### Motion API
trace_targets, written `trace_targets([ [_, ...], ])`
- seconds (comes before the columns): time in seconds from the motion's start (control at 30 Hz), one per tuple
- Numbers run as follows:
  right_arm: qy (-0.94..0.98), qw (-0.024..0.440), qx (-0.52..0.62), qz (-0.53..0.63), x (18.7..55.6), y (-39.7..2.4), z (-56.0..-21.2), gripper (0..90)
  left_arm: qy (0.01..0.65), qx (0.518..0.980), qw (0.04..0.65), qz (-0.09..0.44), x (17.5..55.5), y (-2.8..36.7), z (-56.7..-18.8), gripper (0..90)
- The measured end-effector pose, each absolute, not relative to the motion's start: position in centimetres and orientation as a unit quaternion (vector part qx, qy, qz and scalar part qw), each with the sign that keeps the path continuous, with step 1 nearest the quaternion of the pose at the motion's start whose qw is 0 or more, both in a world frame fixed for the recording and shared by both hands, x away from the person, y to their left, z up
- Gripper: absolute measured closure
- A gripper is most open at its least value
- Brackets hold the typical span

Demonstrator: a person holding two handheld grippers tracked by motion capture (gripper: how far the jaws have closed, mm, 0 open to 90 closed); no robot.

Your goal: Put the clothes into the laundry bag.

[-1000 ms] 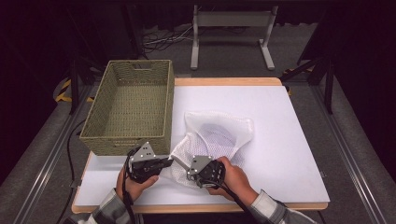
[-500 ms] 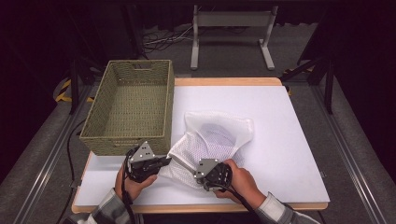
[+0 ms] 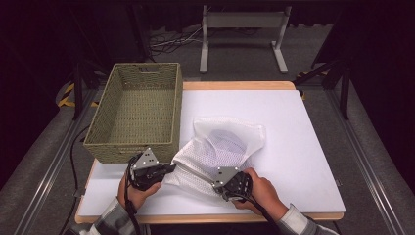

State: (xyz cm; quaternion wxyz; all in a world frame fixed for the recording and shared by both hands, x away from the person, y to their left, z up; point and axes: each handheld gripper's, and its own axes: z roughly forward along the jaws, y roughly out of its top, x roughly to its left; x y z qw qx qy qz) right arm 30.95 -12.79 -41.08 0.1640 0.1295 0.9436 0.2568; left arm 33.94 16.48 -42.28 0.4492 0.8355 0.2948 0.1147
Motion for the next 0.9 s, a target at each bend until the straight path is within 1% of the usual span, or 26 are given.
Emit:
trace_targets([
  [0.27, 0.943, 0.161, 0.129, 0.26, 30.5, -13.4, -40.9, 82.4, 0.29, 0.839, 0.445, 0.118, 33.9, 16.4, -42.3, 88.8],
  [0.43, 0.946, 0.163, 0.124, 0.251, 30.2, -13.6, -40.9, 82.5, 0.309, 0.831, 0.445, 0.125, 34.0, 16.8, -42.3, 88.9],
  [0.9, 0.946, 0.16, 0.14, 0.246, 29.7, -16.0, -40.9, 82.5, 0.317, 0.832, 0.436, 0.129, 33.6, 17.8, -42.6, 88.9],
])
